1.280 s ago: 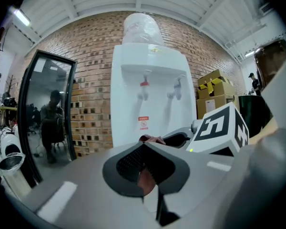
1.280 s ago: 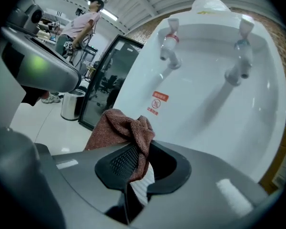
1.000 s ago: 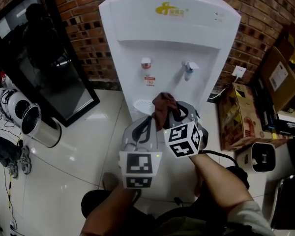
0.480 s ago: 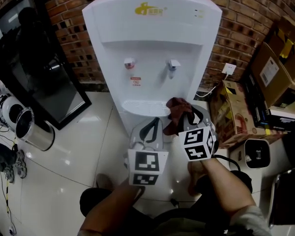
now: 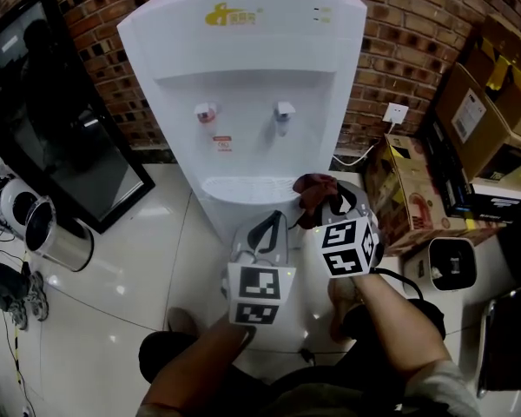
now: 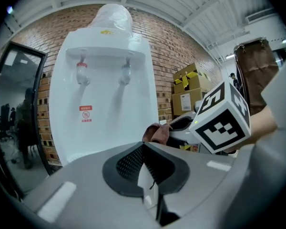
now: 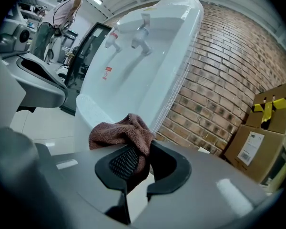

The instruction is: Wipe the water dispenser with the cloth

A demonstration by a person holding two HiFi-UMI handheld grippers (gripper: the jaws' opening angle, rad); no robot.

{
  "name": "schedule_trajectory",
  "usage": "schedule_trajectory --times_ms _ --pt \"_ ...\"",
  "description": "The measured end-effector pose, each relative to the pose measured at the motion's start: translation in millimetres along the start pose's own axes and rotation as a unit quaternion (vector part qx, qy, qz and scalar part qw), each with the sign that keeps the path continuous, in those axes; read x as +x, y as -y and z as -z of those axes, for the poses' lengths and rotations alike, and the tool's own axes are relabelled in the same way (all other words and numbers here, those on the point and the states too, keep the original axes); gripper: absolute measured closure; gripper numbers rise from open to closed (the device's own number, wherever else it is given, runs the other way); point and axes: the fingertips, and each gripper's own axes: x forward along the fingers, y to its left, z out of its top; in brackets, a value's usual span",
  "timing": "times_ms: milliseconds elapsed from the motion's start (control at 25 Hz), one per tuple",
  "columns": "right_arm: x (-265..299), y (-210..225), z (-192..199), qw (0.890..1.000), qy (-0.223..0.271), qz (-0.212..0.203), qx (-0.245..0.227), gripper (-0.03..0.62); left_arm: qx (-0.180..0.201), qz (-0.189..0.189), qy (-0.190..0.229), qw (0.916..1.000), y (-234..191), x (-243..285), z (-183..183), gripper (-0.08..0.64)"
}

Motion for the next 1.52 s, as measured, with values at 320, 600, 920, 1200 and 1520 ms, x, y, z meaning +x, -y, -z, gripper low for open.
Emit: schedule_trajectory --times_ms 320,600,920,1200,1520 --pt "-11 -17 -14 0.999 0.015 -0.034 0.039 0.517 -0.005 -0.016 -0.005 0.9998 -16 -12 4 0.56" --pt "-41 -104 -89 0.979 0.144 -0.14 0.039 0.517 0.002 -0.062 0.01 0.998 -68 -42 -8 0.56" --pt "-25 -190 -119 0.955 0.184 -0.215 0.087 0.518 0.01 -0.167 0.019 0.9857 -170 -77 16 0.56" --pt "18 -247 -109 0.957 0.142 -0.23 0.11 0.518 -0.011 -0.192 -0.014 0.9812 -199 -82 51 0.56" --pt "66 -260 -81 0.965 0.09 -0.197 0.146 0.52 -0.027 -0.195 -0.01 0.9803 -214 -87 51 0.56"
